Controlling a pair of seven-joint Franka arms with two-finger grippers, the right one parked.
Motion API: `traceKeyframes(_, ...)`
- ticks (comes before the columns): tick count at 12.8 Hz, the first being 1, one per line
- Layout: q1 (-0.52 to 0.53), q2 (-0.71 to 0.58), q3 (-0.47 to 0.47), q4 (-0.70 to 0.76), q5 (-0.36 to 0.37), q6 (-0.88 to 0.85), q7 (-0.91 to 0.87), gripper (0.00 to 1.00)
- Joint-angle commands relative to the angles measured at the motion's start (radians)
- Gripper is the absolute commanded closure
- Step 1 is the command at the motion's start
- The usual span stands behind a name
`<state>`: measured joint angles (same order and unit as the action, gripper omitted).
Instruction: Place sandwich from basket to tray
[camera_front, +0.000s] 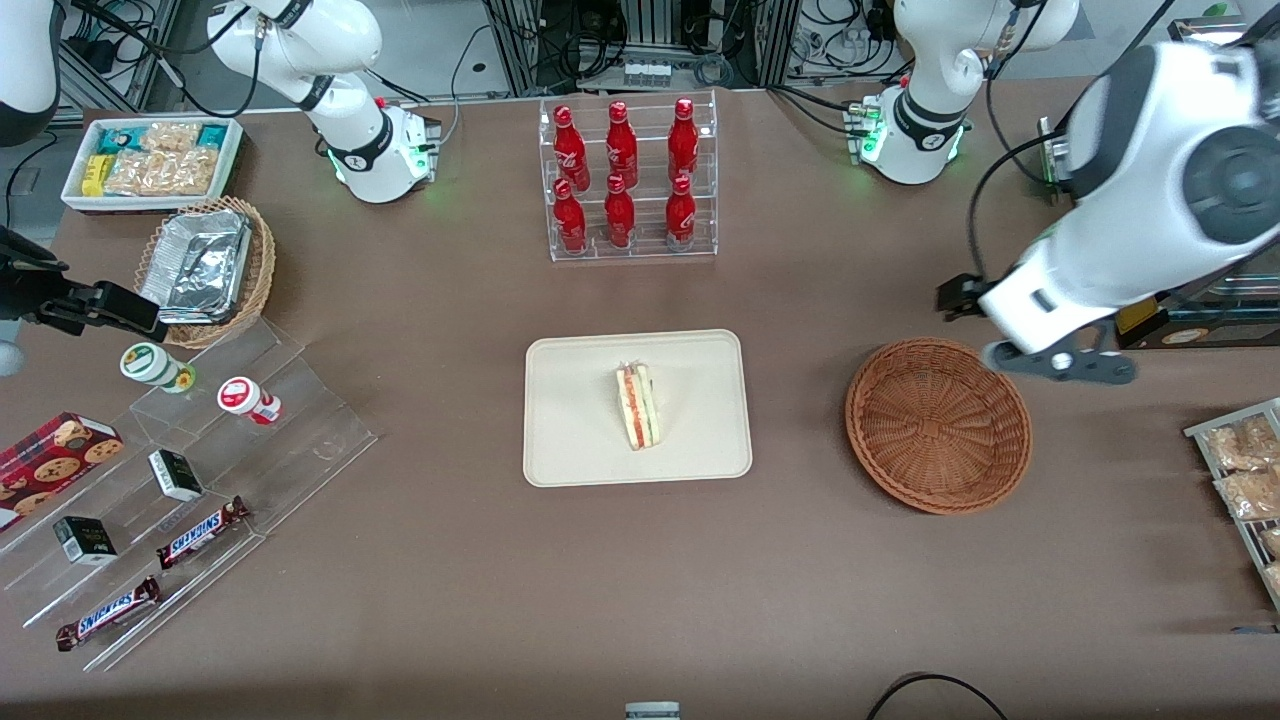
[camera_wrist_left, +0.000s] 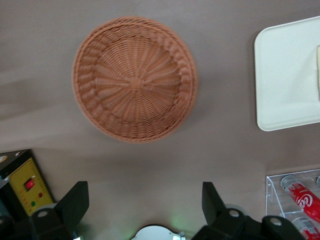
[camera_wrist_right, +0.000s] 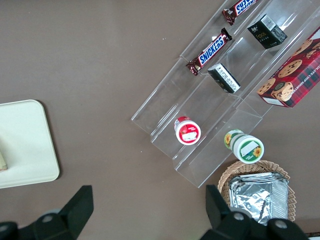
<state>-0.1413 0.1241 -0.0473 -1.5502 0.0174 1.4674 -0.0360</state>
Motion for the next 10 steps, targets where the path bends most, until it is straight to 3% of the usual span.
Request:
traceKeyframes(1,0.098,-0.076,-0.017,-0.034,-0.005,-0.038,0.066,0.00)
traceKeyframes(6,0.204,-0.161,-0.045,-0.031,0.002,-0.090,0.081,0.00)
traceKeyframes(10,0.210,-0.173,-0.040,-0.031,0.009,-0.087,0.081,0.00)
